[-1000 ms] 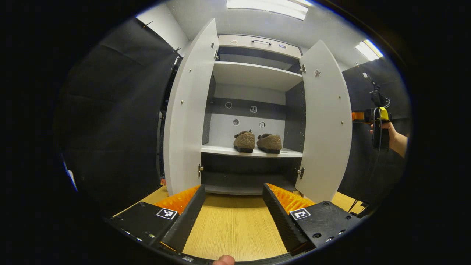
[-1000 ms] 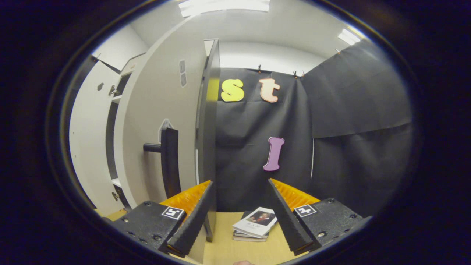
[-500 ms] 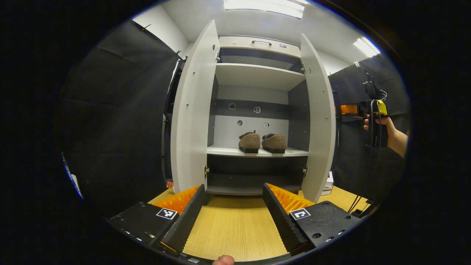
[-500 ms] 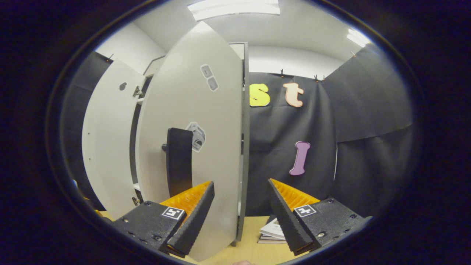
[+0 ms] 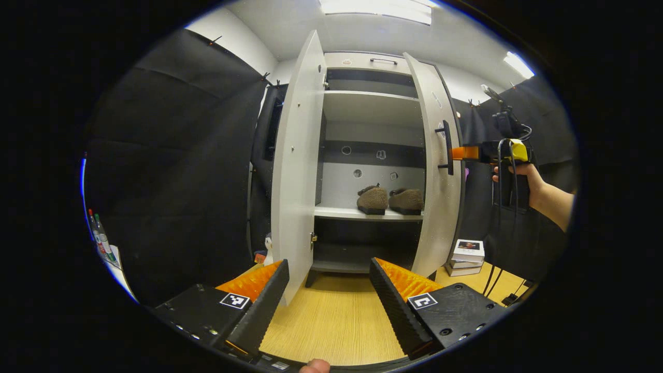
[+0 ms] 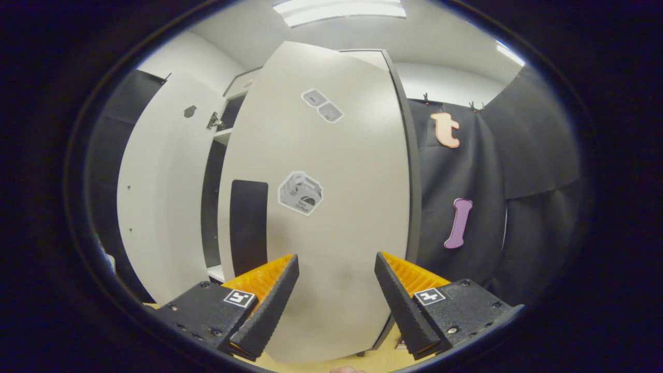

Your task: Grab one shoe with the right hand and put it into the shoe cabinet, grab the other shoe with the left hand and put it into the shoe cabinet; then close the right door with the right hand and the left door with the left hand.

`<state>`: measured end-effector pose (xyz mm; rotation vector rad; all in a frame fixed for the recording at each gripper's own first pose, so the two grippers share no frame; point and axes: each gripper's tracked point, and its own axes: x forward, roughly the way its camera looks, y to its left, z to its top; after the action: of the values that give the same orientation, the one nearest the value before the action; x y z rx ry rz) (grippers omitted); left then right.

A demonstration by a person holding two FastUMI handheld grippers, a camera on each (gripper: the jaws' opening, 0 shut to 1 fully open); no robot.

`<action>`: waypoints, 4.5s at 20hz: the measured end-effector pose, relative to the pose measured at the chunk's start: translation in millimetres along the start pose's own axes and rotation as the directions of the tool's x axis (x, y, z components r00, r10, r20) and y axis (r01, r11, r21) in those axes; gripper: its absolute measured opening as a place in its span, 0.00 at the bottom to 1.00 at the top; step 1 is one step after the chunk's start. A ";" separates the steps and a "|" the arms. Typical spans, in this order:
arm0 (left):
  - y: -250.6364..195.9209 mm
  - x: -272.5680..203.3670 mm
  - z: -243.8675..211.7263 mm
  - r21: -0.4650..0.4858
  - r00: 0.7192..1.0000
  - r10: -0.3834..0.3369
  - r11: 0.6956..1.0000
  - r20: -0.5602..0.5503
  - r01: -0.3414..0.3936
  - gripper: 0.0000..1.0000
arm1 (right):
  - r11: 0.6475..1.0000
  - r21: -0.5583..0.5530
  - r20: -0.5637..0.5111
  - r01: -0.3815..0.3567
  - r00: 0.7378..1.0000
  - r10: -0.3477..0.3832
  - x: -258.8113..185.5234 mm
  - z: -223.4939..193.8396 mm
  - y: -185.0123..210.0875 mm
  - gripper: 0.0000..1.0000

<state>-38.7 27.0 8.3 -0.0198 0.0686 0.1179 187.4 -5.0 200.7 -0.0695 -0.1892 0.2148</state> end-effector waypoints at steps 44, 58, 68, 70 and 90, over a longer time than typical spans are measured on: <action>179.5 89.4 170.8 -0.191 0.963 0.177 0.972 0.203 -0.138 0.95 | 0.982 0.094 -0.182 0.164 0.973 -0.145 -222.1 -177.9 40.7 0.94; 213.9 142.3 155.8 -0.219 0.968 0.211 0.959 0.135 -0.179 0.95 | 0.955 0.124 -0.213 0.269 0.947 -0.239 -229.1 -185.0 -1.1 0.97; 163.8 140.5 159.3 -0.197 0.986 0.117 0.976 0.119 -0.092 0.88 | 0.963 0.115 -0.209 0.243 0.954 -0.216 -215.8 -184.7 2.5 0.97; 138.2 142.5 158.5 -0.192 0.990 0.071 0.980 0.118 -0.047 0.94 | 0.963 0.106 -0.210 0.246 0.953 -0.220 -218.8 -182.9 -0.2 0.97; 29.4 115.6 143.6 -0.116 0.985 -0.072 0.989 0.158 0.091 0.99 | 0.924 0.140 -0.223 0.355 0.921 -0.320 -254.2 -187.0 -18.2 0.98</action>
<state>82.0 73.1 143.0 -0.1367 -0.0940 0.0413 -16.5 -87.3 -26.5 0.1204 0.0179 -0.1237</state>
